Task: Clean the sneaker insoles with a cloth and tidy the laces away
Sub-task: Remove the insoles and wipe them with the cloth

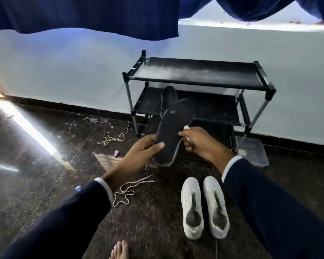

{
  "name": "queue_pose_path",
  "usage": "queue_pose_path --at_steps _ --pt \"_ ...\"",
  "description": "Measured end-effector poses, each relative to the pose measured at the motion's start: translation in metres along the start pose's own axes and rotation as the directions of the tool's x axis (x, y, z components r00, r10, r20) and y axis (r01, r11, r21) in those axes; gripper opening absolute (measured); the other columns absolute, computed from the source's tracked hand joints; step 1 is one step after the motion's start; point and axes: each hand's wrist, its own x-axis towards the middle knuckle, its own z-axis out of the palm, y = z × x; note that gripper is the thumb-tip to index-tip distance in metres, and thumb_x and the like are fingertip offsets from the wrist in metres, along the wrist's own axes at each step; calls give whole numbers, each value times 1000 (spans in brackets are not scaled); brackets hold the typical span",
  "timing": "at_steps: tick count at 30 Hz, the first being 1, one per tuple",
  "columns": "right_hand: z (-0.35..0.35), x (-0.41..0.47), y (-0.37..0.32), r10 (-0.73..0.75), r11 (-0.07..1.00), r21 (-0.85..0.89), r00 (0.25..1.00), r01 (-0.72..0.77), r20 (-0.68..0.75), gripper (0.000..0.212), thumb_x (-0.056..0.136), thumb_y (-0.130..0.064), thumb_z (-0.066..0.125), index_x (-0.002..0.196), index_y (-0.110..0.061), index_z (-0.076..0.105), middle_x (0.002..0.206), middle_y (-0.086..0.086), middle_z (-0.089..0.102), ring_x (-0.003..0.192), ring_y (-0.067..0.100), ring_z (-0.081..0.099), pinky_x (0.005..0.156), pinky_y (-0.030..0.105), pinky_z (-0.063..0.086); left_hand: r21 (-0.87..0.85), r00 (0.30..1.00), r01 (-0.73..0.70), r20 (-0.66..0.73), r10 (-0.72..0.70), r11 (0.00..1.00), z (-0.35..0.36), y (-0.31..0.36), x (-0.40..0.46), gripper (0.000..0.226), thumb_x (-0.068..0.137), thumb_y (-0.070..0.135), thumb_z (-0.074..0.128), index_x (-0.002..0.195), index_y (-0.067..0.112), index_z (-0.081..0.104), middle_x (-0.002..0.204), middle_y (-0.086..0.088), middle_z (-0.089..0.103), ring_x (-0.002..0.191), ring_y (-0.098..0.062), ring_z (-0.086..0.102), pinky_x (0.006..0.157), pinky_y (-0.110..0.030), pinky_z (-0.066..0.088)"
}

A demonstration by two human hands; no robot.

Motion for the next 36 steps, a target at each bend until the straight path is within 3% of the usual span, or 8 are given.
queue_pose_path --at_steps 8,12,15,21,24,30,33,36 --pt "39 200 -22 -92 962 -260 995 80 -33 9 98 -14 60 93 -13 53 68 1 44 53 9 39 43 21 27 -29 939 15 -343 -24 999 -48 -67 175 33 91 -8 64 121 5 57 114 -15 69 105 -30 67 99 -52 54" --pt "46 263 -41 -130 900 -428 987 79 -91 15 95 -22 66 102 -11 57 75 3 51 61 14 48 47 25 36 -104 951 -4 -307 -29 995 -64 -75 213 50 92 -6 60 136 14 50 109 -9 70 84 -25 73 65 -42 62" --pt "47 293 -56 -161 887 -452 981 96 -106 13 93 -19 67 95 -12 56 72 3 50 59 15 48 48 28 36 -38 937 15 -347 -27 999 -68 -73 230 50 100 -1 55 144 16 42 95 -9 70 54 -18 66 42 -29 51" --pt "54 329 -63 -206 801 -586 976 124 -75 29 92 -20 69 72 -16 48 69 -1 48 61 12 47 51 26 36 123 864 81 -504 -8 989 -69 -75 262 48 98 2 57 142 20 48 92 -2 66 51 -12 66 43 -25 52" --pt "52 336 -69 -197 753 -649 978 104 -73 20 92 -23 69 81 -13 55 72 -1 49 65 12 47 55 25 38 164 859 121 -511 -21 979 -71 -74 273 47 97 2 55 141 17 48 89 0 67 53 -14 68 51 -34 61" --pt "1 330 -81 -127 825 -565 979 13 -162 23 95 -24 62 76 -21 50 72 -3 46 62 9 42 50 23 30 179 862 115 -507 -8 977 -81 -85 272 54 96 7 60 144 21 39 118 -13 66 67 -20 72 56 -28 57" --pt "-25 321 -67 -216 663 -749 958 0 -190 24 90 -35 70 92 -14 62 88 1 61 86 22 62 63 27 45 535 889 142 -440 131 833 -80 -83 263 58 100 28 58 152 23 31 122 -16 68 103 -34 68 83 -39 53" --pt "-34 314 -57 -196 633 -773 959 -37 -207 38 91 -44 69 100 -7 68 108 12 69 106 30 66 80 32 47 847 876 208 -384 292 490 -79 -81 243 57 104 45 44 153 21 30 114 -11 63 90 -34 67 67 -39 45"
